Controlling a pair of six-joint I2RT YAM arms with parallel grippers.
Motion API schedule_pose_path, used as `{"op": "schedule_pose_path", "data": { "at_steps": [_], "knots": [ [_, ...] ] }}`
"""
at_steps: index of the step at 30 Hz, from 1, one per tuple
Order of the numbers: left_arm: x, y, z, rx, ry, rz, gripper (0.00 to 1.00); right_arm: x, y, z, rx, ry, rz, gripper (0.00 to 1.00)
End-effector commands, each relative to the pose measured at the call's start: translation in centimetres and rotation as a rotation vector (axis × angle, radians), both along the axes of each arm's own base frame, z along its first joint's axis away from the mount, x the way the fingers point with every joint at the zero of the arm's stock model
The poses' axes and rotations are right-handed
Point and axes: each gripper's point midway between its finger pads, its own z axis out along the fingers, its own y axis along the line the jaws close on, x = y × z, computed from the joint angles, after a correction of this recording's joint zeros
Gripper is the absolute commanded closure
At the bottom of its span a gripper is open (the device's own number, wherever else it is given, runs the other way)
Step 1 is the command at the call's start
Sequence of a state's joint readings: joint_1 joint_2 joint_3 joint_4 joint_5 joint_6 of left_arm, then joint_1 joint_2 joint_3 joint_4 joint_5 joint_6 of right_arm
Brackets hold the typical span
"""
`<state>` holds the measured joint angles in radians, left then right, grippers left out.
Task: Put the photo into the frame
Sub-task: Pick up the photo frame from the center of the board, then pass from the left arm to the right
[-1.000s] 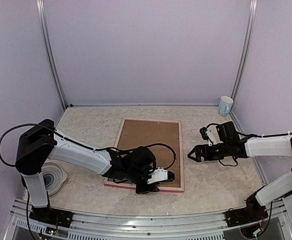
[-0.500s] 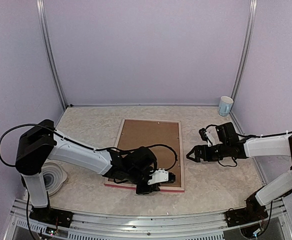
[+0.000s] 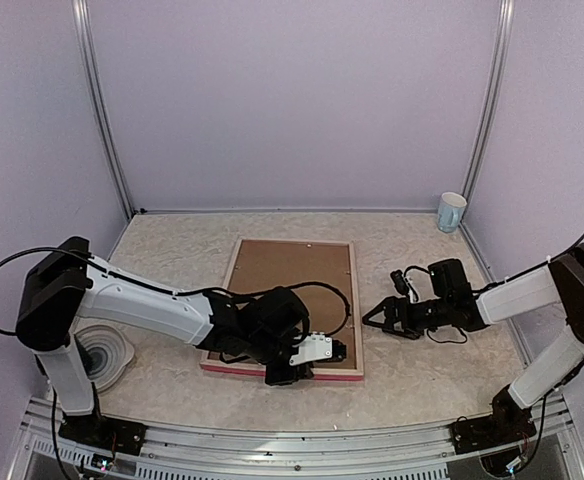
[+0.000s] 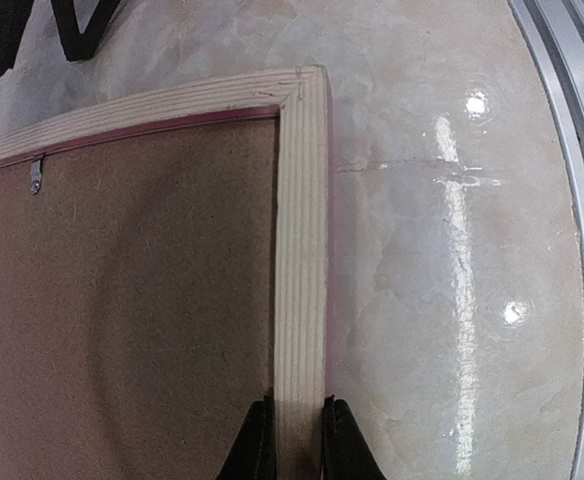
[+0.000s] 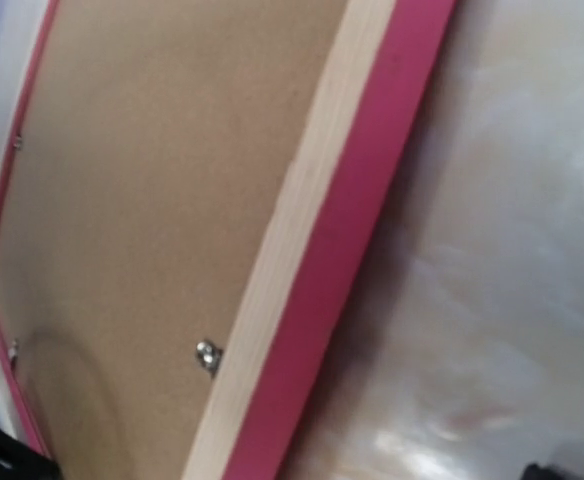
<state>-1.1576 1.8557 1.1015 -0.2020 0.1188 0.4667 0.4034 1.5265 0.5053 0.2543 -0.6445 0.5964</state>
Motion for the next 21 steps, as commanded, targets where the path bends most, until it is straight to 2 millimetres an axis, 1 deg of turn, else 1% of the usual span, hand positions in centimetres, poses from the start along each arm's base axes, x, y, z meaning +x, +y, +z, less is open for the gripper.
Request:
{"op": "schedule_pose_path", "data": {
  "at_steps": [1, 4, 7, 8, 9, 13, 18, 21],
  "knots": [
    [1.3, -1.2, 6.2, -0.15, -0.079, 0.05, 1.0, -0.3, 1.2, 0.6, 0.14, 0.065, 0.007, 0.02],
    [1.1, -1.2, 7.4, -0.178, -0.094, 0.046, 1.0, -0.5, 1.8, 0.8, 0.205, 0.107, 0.003, 0.03],
    [0.8, -1.3, 7.8, -0.186, -0.098, 0.04, 1.0, -0.6, 2.6, 1.1, 0.269, 0.144, 0.007, 0.04],
    [0.6, -1.3, 7.7, -0.184, -0.1, 0.039, 1.0, -0.7, 3.0, 1.4, 0.294, 0.159, 0.01, 0.05],
    [0.5, -1.4, 7.7, -0.182, -0.102, 0.037, 1.0, -0.6, 3.4, 2.1, 0.334, 0.162, 0.018, 0.05],
    [0.1, -1.5, 7.2, -0.173, -0.094, 0.03, 1.0, -0.7, 4.7, 3.2, 0.43, 0.2, 0.045, 0.07],
    [-0.5, -1.5, 6.5, -0.167, -0.082, 0.026, 1.0, -0.6, 5.7, 4.1, 0.514, 0.235, 0.071, 0.15],
    [-0.7, -1.5, 6.2, -0.167, -0.081, 0.027, 1.0, -0.9, 6.3, 4.6, 0.565, 0.258, 0.09, 0.23]
  ]
}}
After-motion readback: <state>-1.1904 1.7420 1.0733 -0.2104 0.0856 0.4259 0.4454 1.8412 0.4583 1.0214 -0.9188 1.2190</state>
